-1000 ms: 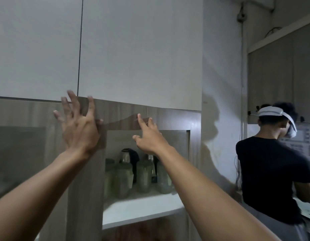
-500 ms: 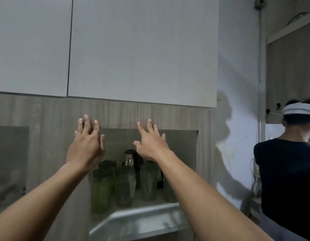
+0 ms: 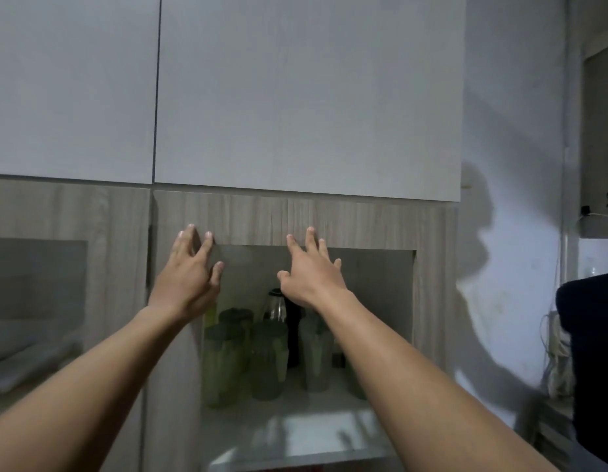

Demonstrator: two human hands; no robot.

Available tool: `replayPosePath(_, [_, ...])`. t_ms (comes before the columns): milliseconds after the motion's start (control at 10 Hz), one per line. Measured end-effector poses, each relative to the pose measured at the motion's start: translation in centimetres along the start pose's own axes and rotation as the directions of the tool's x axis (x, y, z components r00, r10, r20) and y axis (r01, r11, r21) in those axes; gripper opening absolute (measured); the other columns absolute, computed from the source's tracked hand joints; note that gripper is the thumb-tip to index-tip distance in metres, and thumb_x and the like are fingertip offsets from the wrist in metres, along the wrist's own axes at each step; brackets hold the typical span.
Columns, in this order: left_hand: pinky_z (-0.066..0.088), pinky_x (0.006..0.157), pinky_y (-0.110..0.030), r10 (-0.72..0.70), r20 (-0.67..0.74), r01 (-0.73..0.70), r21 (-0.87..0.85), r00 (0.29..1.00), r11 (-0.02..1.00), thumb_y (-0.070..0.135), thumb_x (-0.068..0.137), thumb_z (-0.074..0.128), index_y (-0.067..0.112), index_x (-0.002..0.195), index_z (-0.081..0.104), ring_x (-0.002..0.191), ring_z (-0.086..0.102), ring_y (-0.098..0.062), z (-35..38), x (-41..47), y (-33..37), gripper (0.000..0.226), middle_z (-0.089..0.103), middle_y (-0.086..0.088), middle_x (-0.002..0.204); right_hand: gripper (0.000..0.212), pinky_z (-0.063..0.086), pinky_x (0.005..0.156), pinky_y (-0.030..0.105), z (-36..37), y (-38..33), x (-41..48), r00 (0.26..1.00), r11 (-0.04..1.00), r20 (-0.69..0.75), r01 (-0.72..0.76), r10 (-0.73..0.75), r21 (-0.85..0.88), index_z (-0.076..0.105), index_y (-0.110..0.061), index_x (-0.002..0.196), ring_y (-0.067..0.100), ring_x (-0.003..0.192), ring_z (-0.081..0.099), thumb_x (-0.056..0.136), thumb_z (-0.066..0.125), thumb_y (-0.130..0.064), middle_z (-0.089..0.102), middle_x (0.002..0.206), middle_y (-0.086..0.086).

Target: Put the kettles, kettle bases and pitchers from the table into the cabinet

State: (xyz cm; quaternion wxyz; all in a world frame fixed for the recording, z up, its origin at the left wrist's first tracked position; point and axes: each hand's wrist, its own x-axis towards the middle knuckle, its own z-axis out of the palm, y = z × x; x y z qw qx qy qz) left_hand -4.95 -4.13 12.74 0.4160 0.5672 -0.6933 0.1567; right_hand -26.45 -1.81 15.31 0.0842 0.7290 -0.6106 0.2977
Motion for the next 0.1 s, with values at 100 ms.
replayPosePath(100, [0.027,0.118,-0.052,0.013,0.043,-0.012,-0.019,0.999,1.0,0.045,0.103,0.036,0.018,0.156,0.025,0.152,0.011,-0.032,-0.23,-0.57,0.6,0.061,0.009,-0.014,0.165,0.073,0.013,0.124,0.062,-1.01,0.24,-1.03,1.0,0.992,-0.015,-0.003,0.005,0.125,0.015,-0.027,0.163,0.033,0.158,0.003,0.101,0.054,-0.035,-0.005,0.171,0.01])
